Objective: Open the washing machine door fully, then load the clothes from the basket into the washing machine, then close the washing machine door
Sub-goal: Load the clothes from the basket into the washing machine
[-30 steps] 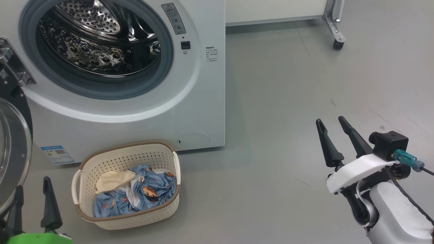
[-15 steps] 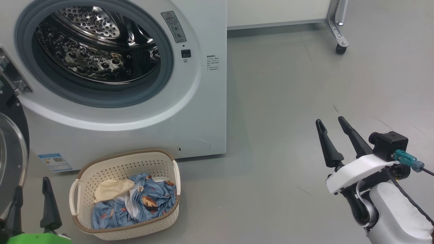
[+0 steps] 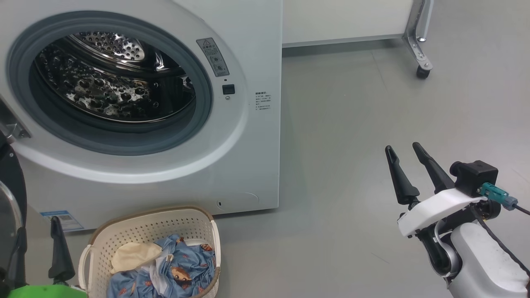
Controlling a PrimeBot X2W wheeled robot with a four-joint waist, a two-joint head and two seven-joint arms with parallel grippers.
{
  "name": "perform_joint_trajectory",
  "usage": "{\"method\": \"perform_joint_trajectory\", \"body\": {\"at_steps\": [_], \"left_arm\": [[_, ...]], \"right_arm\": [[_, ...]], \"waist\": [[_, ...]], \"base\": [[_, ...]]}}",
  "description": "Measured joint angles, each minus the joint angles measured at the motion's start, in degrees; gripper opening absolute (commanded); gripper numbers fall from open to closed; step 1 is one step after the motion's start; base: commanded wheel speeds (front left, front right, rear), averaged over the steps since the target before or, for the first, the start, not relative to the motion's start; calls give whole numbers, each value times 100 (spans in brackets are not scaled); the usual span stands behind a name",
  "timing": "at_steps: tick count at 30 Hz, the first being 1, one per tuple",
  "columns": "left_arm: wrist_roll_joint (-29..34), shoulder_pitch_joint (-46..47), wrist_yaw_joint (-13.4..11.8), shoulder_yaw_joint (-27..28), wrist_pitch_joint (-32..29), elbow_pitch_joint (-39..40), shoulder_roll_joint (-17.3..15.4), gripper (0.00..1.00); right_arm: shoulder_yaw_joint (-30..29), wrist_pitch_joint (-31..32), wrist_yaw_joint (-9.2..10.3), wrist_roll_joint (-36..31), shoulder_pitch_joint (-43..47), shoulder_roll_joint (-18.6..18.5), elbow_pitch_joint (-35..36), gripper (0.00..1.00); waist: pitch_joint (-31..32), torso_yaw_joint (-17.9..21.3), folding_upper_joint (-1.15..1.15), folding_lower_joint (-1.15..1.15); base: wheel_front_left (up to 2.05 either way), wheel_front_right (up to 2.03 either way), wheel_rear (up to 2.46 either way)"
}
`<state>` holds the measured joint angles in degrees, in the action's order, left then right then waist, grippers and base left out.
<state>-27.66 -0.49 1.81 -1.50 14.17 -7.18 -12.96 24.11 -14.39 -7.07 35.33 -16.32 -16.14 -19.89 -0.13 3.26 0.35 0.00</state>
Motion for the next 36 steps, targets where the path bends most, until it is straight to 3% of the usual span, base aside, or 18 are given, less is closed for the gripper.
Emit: {"method": "perform_joint_trajectory", "body": {"at_steps": [16,36], "left_arm": [[0,-2,0,-18,0,0,2,100],[0,-3,1,-53,0,0,2,100]], "right_arm": [[9,0,0,0,1,8,-1,100],[99,0,0,0,30,7,-4,100]], "waist": [[-8,-4,0,0],[-44,-19,0,0]], "base": [[67,-67,0],[7,-7,0]]}}
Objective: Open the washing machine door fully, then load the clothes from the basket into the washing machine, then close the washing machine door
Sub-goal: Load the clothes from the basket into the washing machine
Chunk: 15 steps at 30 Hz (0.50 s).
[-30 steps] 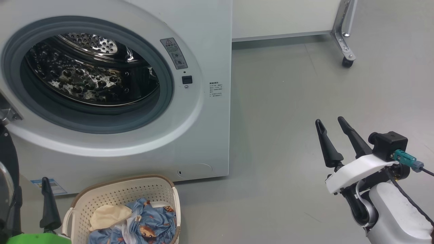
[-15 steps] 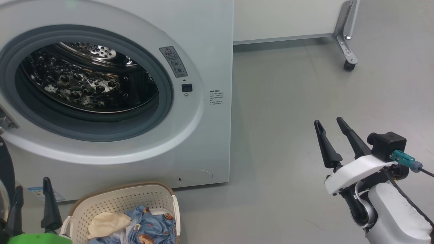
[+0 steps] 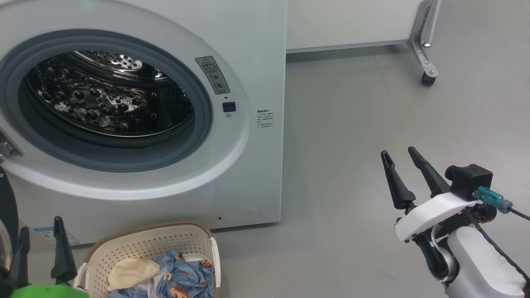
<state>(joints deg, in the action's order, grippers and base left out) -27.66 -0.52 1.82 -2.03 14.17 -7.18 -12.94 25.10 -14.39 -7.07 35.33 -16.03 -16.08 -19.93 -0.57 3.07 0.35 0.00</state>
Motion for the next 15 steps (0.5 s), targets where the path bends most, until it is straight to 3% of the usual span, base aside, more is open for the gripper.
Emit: {"method": "perform_joint_trajectory", "body": {"at_steps": [15], "left_arm": [[0,-1,0,-3,-5,120,-14,100]], "right_arm": [[60,0,-1,1,49,-1,23,100]], "waist": [[-186,20,0,0]], "base": [[0,0,0]]}}
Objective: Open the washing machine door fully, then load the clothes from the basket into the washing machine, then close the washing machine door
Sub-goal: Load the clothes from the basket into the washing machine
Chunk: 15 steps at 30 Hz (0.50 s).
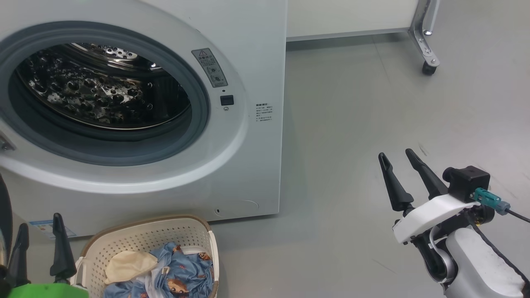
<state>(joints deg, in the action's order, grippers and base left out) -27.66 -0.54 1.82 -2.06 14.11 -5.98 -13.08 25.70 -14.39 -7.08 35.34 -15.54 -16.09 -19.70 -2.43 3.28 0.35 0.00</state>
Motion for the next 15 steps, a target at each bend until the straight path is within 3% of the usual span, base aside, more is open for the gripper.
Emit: {"method": "perform_joint_trajectory", "body": {"at_steps": [15], "left_arm": [[-75,19,3,41,-157,99,-37,100]], "right_arm": [[-18,0,1,-2,-197,45,144,100]], "waist": [[-658,114,0,0]], "base": [[0,0,0]]}}
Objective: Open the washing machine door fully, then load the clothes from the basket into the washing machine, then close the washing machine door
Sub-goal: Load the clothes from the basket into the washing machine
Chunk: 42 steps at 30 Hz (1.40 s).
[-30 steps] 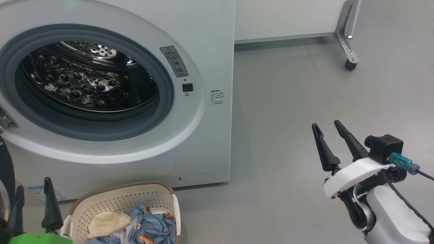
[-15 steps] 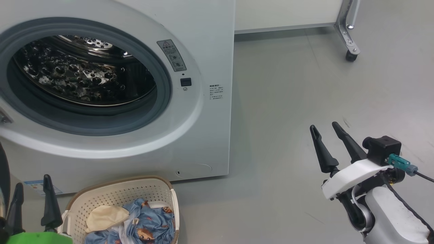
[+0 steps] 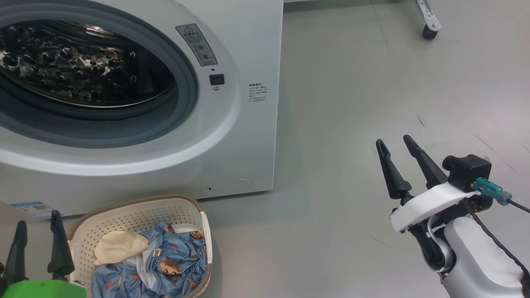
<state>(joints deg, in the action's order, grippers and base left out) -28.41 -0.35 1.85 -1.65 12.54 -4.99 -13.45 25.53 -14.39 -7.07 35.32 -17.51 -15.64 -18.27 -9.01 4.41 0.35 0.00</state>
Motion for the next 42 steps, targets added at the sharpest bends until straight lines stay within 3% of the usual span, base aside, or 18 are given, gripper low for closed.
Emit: {"method": "perform_joint_trajectory", "body": {"at_steps": [20,36,42], "left_arm": [[-136,454,101,-10,-148,-130,-37,100],[-199,966,52,-24,-371,-709,-13,100],[-266,1271,213,-210,-567,-1074,-23,100]], "right_arm": [[-125,0,-1,-118,-508,69,159,100],[-102,-1,-1,-257,-910,149,272,100],[-109,-1,-1,-307,-1016,181,292,100]], "waist": [[-1114,106,0,0],[-1959,244,0,0],[-2278,317,0,1]], "base": [[0,0,0],[0,0,0],[0,0,0]]}}
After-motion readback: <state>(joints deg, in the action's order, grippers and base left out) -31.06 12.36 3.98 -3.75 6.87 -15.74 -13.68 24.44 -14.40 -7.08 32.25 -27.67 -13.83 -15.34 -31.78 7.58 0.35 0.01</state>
